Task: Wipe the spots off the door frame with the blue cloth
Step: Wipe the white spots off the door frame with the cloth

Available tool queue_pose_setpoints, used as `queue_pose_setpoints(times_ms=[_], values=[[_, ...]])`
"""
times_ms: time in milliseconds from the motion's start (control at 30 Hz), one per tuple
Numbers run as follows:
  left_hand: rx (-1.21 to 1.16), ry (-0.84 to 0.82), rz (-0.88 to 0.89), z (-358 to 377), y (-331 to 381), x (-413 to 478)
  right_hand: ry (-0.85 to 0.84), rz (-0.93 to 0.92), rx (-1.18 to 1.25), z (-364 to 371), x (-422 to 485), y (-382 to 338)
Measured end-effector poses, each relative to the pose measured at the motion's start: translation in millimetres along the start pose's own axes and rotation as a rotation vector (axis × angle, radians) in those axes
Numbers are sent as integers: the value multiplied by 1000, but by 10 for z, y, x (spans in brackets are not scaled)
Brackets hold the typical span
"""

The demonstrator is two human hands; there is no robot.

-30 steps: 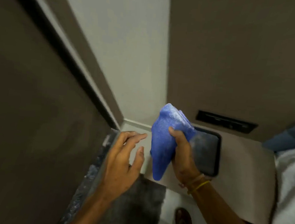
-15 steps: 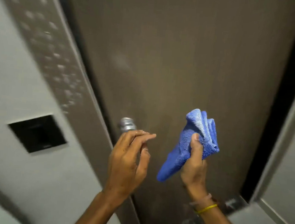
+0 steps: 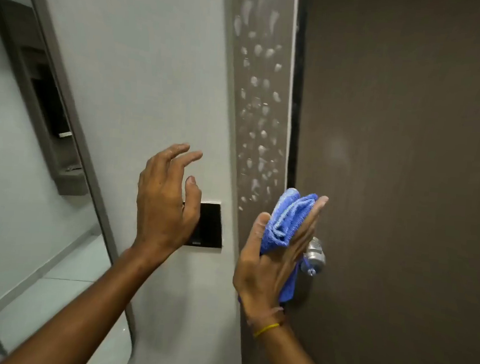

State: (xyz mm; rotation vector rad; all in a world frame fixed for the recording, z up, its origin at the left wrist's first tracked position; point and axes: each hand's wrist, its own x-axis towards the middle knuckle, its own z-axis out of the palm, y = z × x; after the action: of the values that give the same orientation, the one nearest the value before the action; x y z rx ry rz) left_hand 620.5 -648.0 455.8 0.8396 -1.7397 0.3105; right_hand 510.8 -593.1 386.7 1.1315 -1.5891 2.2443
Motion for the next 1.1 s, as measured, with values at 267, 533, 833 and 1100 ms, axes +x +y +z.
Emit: queue_pose_setpoints(times_ms=[267,533,833,1100], values=[[206,24,148,231,-262,759,-18,32,-583,652,249,-7],[380,71,306,505,-541,931,6,-201,-803,636,245,266],[366,105,367,515,-580,941,88,-316,-812,747,568,48],[372,114,378,520,-575,957,189,-378,-737,878,1152,-486]])
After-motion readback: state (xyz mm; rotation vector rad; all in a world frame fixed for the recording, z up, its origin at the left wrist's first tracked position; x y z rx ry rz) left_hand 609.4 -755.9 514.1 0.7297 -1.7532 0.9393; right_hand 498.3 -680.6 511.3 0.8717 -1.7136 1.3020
